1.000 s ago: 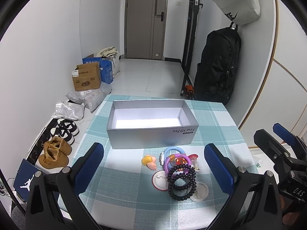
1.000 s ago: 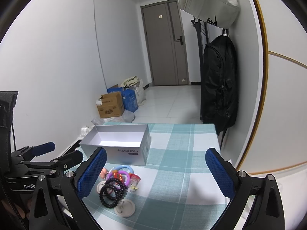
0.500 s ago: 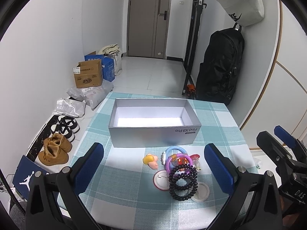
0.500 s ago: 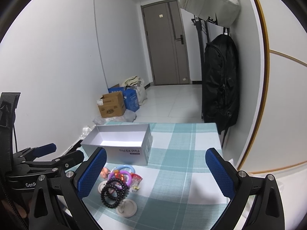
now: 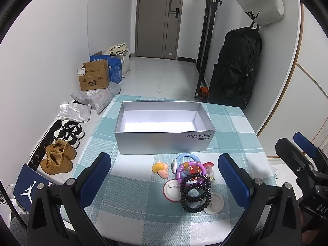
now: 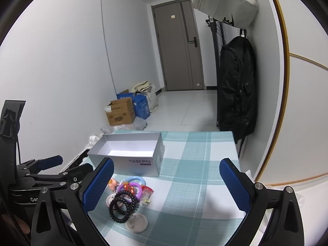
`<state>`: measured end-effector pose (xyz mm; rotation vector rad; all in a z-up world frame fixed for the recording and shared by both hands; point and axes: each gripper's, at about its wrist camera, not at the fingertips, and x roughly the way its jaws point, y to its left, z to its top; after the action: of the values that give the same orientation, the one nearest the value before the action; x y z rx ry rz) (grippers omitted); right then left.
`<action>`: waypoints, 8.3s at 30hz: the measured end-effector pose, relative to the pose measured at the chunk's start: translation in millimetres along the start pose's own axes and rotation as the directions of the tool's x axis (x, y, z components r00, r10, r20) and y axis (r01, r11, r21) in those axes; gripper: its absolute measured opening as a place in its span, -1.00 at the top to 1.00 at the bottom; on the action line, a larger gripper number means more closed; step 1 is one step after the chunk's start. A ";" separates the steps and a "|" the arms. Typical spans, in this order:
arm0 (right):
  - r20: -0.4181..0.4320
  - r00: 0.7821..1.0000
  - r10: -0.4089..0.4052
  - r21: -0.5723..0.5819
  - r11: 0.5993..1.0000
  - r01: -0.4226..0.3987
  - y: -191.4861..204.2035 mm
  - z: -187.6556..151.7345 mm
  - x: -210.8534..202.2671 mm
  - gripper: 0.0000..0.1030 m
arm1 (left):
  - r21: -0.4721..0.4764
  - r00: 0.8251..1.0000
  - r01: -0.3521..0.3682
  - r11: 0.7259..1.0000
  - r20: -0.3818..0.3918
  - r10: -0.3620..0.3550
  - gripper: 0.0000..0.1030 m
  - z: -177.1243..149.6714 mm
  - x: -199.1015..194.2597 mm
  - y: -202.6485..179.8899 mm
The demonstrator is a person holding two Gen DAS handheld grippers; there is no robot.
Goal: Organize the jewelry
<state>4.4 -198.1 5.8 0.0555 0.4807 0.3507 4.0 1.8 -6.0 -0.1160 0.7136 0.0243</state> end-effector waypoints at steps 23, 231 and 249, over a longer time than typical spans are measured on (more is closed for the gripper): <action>-0.109 0.994 0.023 0.118 0.993 -0.010 -26.4 0.0 27.7 -1.00 | -0.116 0.882 0.153 0.981 -0.432 -0.189 -0.50 -46.6 52.0 5.1; -0.339 0.930 0.145 0.171 0.981 -0.090 -11.4 -9.2 51.0 -0.88 | 0.145 0.869 0.231 0.962 -0.475 -0.137 -0.14 -34.6 79.3 -24.4; -0.364 0.923 0.129 0.156 0.985 -0.076 -12.7 -12.3 58.8 -0.88 | 0.169 0.857 0.258 0.951 -0.495 -0.145 0.28 -30.7 81.4 -25.7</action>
<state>51.4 -190.2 -32.9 0.1524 0.8829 0.4335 47.1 -28.7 -79.8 0.0297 1.1924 -0.3011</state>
